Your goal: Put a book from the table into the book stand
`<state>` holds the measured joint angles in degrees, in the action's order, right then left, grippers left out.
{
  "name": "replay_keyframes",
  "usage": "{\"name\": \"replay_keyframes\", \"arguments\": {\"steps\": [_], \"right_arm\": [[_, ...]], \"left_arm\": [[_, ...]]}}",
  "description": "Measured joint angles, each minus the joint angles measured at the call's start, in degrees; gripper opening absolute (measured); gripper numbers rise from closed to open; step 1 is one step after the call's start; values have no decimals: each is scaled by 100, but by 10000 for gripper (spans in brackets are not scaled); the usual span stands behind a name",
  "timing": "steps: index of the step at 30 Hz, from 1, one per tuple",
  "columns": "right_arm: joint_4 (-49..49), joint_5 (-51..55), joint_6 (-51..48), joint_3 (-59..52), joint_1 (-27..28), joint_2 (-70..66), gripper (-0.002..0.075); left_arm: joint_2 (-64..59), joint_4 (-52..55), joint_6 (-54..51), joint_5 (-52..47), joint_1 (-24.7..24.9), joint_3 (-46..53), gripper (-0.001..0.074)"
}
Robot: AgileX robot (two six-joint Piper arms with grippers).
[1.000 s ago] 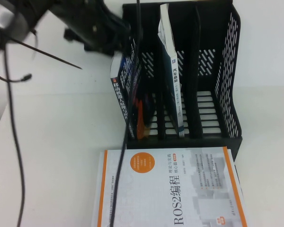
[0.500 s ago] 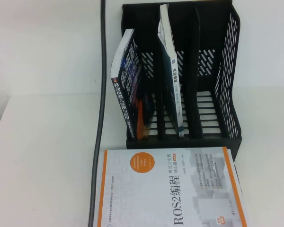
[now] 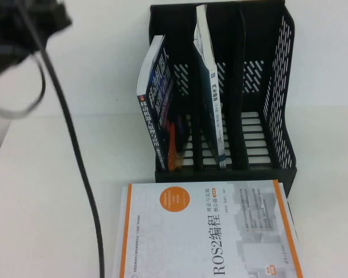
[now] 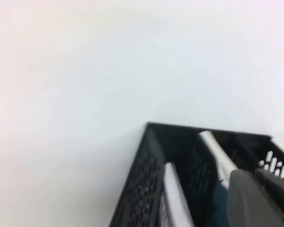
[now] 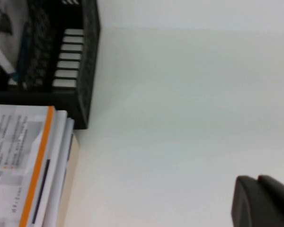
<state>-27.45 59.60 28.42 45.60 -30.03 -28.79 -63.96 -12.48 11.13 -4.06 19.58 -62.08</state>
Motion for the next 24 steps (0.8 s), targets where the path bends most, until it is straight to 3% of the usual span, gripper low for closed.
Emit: {"name": "replay_keyframes", "arguments": {"steps": [6,11,24], "right_arm": [[35,-1158,220,-1344,0,676,-3],[-47,-1528,584,-2274,0,1114,-3],[-505,-1797,770,-2496,0,1237,-3]], "left_arm": [[764,0,-32,644,0,1316,1],[1163,0,-32,781,0,1823,0],[1287,0,269,785,0,1987,0]]}}
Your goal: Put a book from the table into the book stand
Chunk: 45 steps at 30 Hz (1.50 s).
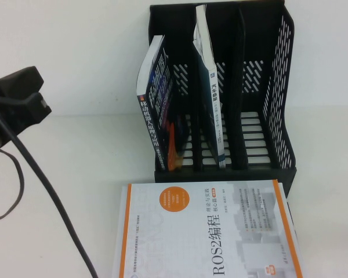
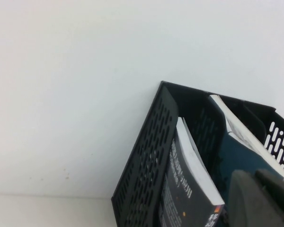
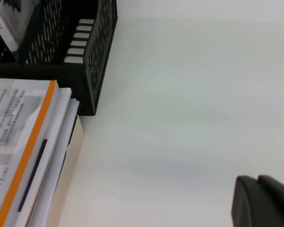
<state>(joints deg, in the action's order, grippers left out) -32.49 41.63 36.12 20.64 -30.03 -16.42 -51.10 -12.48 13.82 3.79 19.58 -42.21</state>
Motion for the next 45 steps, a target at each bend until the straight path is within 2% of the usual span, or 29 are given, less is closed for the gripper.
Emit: {"name": "replay_keyframes", "arguments": {"steps": [16,23,27,33,41,45], "right_arm": [[0,0,0,0,0,0,-3],[0,0,0,0,0,0,-3],[0,0,0,0,0,0,-3],[0,0,0,0,0,0,-3],[0,0,0,0,0,0,-3],[0,0,0,0,0,0,-3]], "left_arm": [[0,-20,21,0,0,0,-1],[0,-654,172,40,-206,0,-1],[94,-670,-204,-9,-236,124,-1],[757,-586,-1238,368,-236,1279,-1],[2016,-609,-1382,1404,-236,3420,-1],[2384,-821,-1712,1591,-236,3802,-1]]}}
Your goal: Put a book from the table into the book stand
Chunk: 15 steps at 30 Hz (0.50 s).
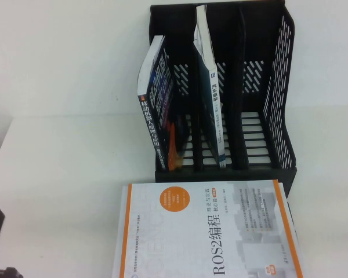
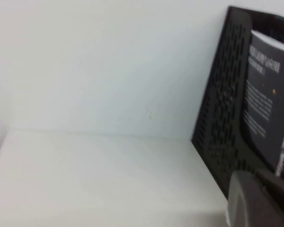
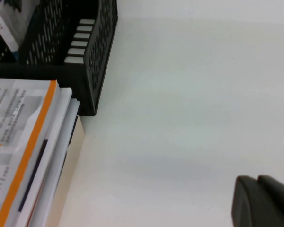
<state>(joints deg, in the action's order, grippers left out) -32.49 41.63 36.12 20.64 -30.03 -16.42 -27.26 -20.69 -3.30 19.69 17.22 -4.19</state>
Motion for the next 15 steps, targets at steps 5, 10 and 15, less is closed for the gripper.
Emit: {"name": "replay_keyframes", "arguments": {"steps": [5,10,15], "right_arm": [[-3,0,0,0,0,0,-3],[-3,0,0,0,0,0,-3],[-3,0,0,0,0,0,-3]], "left_arm": [[41,-362,-642,231,0,27,-2],[41,-571,-1186,270,-23,27,-2],[41,-622,-1432,207,-22,27,-2]]}}
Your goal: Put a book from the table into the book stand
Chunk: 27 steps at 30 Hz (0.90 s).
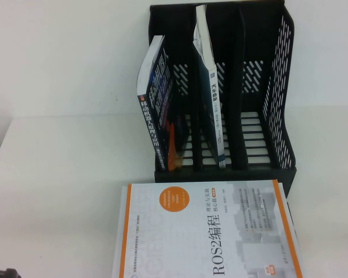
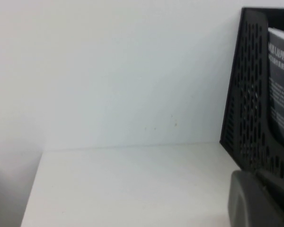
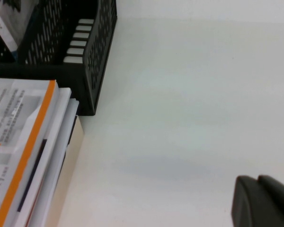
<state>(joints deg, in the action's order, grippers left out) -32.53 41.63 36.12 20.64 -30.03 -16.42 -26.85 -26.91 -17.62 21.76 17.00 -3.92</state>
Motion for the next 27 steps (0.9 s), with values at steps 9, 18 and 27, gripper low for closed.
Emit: {"name": "replay_keyframes", "arguments": {"steps": [9,18,27], "right_arm": [[-10,0,0,0,0,0,-3],[-25,0,0,0,0,0,-3],[-35,0,0,0,0,0,-3]], "left_arm": [[102,-284,-409,-304,0,0,-2],[1575,-331,-633,-851,-542,494,-2],[2720,-331,-801,-2215,-1007,511,-2]]}}
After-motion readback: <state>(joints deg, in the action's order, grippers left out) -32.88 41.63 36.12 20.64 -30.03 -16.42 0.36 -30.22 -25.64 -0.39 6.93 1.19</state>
